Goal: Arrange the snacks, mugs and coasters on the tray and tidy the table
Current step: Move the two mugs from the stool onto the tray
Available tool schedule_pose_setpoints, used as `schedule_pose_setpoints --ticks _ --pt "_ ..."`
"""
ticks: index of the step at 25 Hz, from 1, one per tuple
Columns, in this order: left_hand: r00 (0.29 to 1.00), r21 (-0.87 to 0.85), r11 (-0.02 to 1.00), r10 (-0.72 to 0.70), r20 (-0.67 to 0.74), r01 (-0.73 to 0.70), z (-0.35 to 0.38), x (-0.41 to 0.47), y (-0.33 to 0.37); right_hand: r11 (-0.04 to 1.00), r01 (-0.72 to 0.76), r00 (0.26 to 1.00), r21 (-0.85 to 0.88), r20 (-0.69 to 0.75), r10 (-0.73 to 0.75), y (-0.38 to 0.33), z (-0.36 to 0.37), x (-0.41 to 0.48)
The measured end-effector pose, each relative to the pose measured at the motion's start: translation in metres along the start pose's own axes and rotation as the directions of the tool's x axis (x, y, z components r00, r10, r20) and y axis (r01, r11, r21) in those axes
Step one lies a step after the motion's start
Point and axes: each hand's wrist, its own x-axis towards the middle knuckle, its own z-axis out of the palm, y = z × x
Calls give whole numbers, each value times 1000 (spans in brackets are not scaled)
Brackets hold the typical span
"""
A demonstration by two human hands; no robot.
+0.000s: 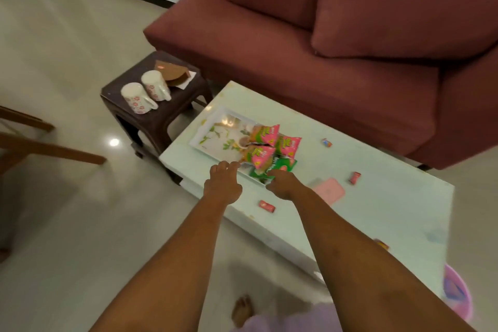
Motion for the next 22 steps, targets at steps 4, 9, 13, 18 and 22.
schedule_pose_setpoints --ticks 4,9,13,18,22 --pt "997 5 998 -55 45 55 -5 31 -55 999 45 999 4 23 -45 -56 21 44" --pt "998 -47 998 -50 31 51 -29 100 -93 998 59 996 16 59 -60 -115 22 127" --pt "998 -40 998 -57 -41 55 -78 157 -142 989 145 989 30 5 -146 -193 -1 189" --pt "934 -210 955 -260 -243 211 -164 233 -197 984 176 984 37 -26 -176 -284 -31 258" --pt "845 -277 919 -374 -382 282 -204 281 -240 982 169 983 90 -83 -161 -341 -36 304"
